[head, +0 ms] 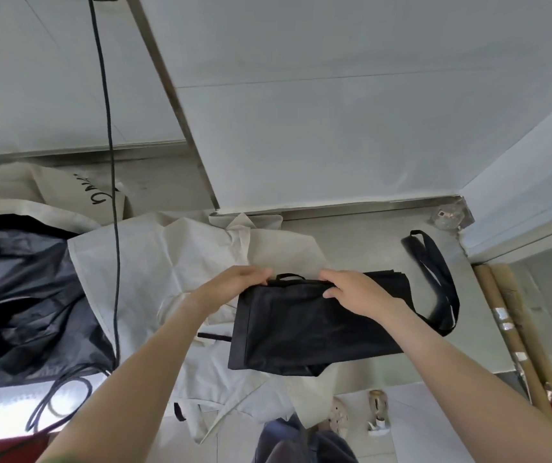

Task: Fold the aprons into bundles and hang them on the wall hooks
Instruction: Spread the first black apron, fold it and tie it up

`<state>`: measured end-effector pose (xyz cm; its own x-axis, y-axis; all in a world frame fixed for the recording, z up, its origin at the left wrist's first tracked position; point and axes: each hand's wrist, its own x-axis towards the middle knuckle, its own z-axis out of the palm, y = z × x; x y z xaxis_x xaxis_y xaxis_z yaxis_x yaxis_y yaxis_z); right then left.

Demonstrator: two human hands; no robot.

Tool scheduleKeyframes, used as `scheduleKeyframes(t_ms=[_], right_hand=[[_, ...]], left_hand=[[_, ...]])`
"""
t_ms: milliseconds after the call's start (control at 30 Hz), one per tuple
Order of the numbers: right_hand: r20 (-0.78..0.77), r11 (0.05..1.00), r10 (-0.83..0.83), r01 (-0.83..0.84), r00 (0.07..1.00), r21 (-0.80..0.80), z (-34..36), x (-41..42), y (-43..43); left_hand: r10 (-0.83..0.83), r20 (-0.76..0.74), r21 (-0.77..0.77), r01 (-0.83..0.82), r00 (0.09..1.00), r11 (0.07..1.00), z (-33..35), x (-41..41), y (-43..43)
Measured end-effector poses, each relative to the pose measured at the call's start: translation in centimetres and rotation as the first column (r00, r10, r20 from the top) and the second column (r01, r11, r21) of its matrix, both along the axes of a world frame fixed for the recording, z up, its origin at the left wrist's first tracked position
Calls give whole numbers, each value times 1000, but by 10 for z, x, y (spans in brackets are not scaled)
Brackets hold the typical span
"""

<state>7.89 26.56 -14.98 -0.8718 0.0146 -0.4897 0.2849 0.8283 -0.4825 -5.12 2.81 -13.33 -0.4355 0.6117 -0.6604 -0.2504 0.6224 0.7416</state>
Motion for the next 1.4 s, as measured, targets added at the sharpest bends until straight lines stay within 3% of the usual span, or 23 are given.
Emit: scheduleKeyframes(t_ms=[133, 267, 400, 500, 633, 867, 933, 1033, 1167, 1233, 1300, 1333, 1400], right_hand=[[-69, 998, 37, -34, 997, 46, 11, 12, 11], [-82, 995, -97, 97, 992, 0, 20, 23, 23], [-82, 993, -106, 110, 991, 43, 24, 33, 30], [-108, 991, -105, 113, 989, 68, 29, 38, 35], [-151, 993, -88, 99, 985, 69, 35, 41, 38], [-161, 974, -115, 144, 980, 176, 37, 41, 33], [-223, 955, -103, 159, 969, 250, 31, 40, 26], [-272, 951, -33, 114, 962, 287, 16, 46, 14], [-106, 942, 158, -117, 982, 314, -11, 59, -2], [-50, 941, 139, -116, 989, 318, -29, 66, -1], [-46, 942, 94, -74, 994, 328, -44, 70, 1], [-55, 943, 82, -60, 995, 328, -48, 71, 2], [-74, 948, 69, -42, 995, 315, -50, 70, 3]], left_hand=[[-215, -254, -93, 198, 943, 976, 4, -5, 7], [-216, -438, -27, 227, 873, 974, 18, 0, 19], [-295, -650, -26, 368, 700, 929, 33, 6, 29], [-355, -706, -29, 476, 612, 879, 44, 7, 32], [-441, -672, -91, 525, 595, 846, 58, 14, 36], [-321, -534, -162, 278, 782, 947, 50, 12, 28], [-325, -511, -239, 231, 796, 943, 41, 6, 19], [-385, -548, -447, 129, 742, 885, 24, -6, 1], [-402, -598, -623, -86, 693, 778, 9, -18, -21], [-435, -624, -679, -175, 649, 713, 5, -17, -28], [-530, -661, -719, -245, 530, 651, -1, -11, -30], [-564, -703, -698, -273, 433, 662, -5, -7, -27], [-522, -804, -584, -215, 284, 783, -10, 6, -9]])
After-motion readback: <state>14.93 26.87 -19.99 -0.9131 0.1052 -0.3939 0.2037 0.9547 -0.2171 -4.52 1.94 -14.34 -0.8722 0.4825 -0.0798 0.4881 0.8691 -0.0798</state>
